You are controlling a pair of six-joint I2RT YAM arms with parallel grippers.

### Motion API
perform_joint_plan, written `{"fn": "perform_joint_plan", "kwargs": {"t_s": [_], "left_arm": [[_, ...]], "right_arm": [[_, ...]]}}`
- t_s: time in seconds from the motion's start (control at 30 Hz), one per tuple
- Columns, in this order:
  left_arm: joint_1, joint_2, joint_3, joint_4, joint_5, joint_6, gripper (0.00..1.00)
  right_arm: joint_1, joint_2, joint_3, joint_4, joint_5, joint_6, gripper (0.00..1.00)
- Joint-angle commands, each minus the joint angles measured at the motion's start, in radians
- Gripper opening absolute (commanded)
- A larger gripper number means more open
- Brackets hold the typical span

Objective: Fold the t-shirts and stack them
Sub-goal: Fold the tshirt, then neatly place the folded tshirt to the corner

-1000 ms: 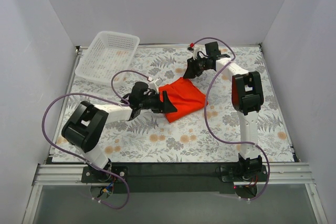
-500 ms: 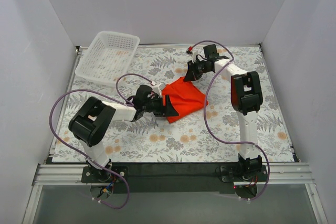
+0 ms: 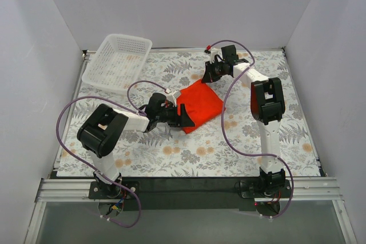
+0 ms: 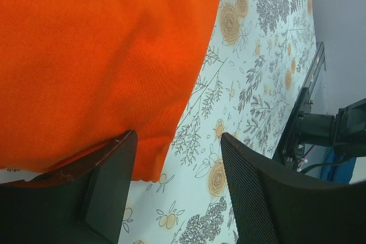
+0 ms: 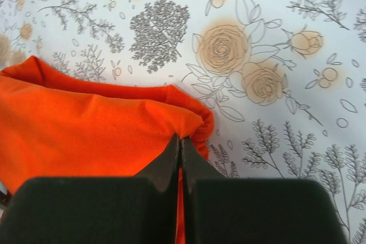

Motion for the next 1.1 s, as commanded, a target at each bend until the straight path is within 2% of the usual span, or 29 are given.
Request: {"fn": "perform_joint_plan", "kwargs": {"t_s": [0.0,0.13,0.23,0.27,0.3,0.33,0.4,0.57,0.67,0.7,0.73,0.77,0.83,0.87,0.93,1.07], "left_arm": [[-0.005,0.029,-0.021,-0.048,-0.046,0.029,0.56],[-0.005,0.037,-0.022,-0.044,-0.046,0.026,0.56],[-0.005,0.040,-0.024,-0.043,-0.046,0.026,0.56],[-0.005,0.040,-0.022,-0.041,-0.044,0.026,0.56],[-0.005,0.037,-0.022,-0.035,-0.041,0.027,0.56],[-0.005,0.032,-0.024,-0.031,-0.038,0.027,0.56],[-0.005,-0.005,-0.016,-0.025,-0.036,0.029,0.57],[-0.003,-0.132,0.063,-0.081,-0.078,0.047,0.63],[0.015,-0.203,0.146,-0.153,-0.125,0.046,0.66],[0.040,-0.218,0.189,-0.194,-0.142,0.037,0.67],[0.052,-0.220,0.208,-0.208,-0.141,0.029,0.67],[0.067,-0.217,0.220,-0.218,-0.135,0.008,0.67],[0.112,-0.185,0.258,-0.230,-0.103,-0.012,0.67],[0.122,-0.168,0.275,-0.233,-0.093,-0.040,0.66],[0.143,-0.105,0.319,-0.236,-0.052,-0.065,0.63],[0.139,0.007,0.388,-0.201,-0.017,-0.106,0.59]], "right_arm": [[-0.005,-0.009,0.011,0.071,0.104,0.052,0.01],[-0.006,-0.012,-0.004,0.097,0.193,0.083,0.01],[-0.005,0.001,0.010,0.097,0.173,0.086,0.01],[-0.005,0.005,0.013,0.097,0.162,0.083,0.10],[-0.006,0.002,0.014,0.096,0.153,0.081,0.30],[-0.006,-0.001,0.017,0.096,0.139,0.075,0.36],[-0.008,-0.025,0.016,0.097,0.138,0.058,0.45],[-0.042,-0.163,-0.036,0.092,0.110,-0.011,0.54],[-0.078,-0.287,-0.168,0.048,-0.044,-0.158,0.54],[-0.089,-0.320,-0.215,0.028,-0.113,-0.254,0.53],[-0.106,-0.344,-0.255,0.005,-0.263,-0.293,0.52],[-0.114,-0.381,-0.336,-0.022,-0.331,-0.322,0.51],[-0.109,-0.394,-0.397,-0.131,-0.477,-0.417,0.43],[-0.105,-0.389,-0.444,-0.168,-0.514,-0.449,0.33],[-0.083,-0.377,-0.483,-0.233,-0.559,-0.480,0.21],[-0.062,-0.311,-0.500,-0.257,-0.580,-0.466,0.18]]}}
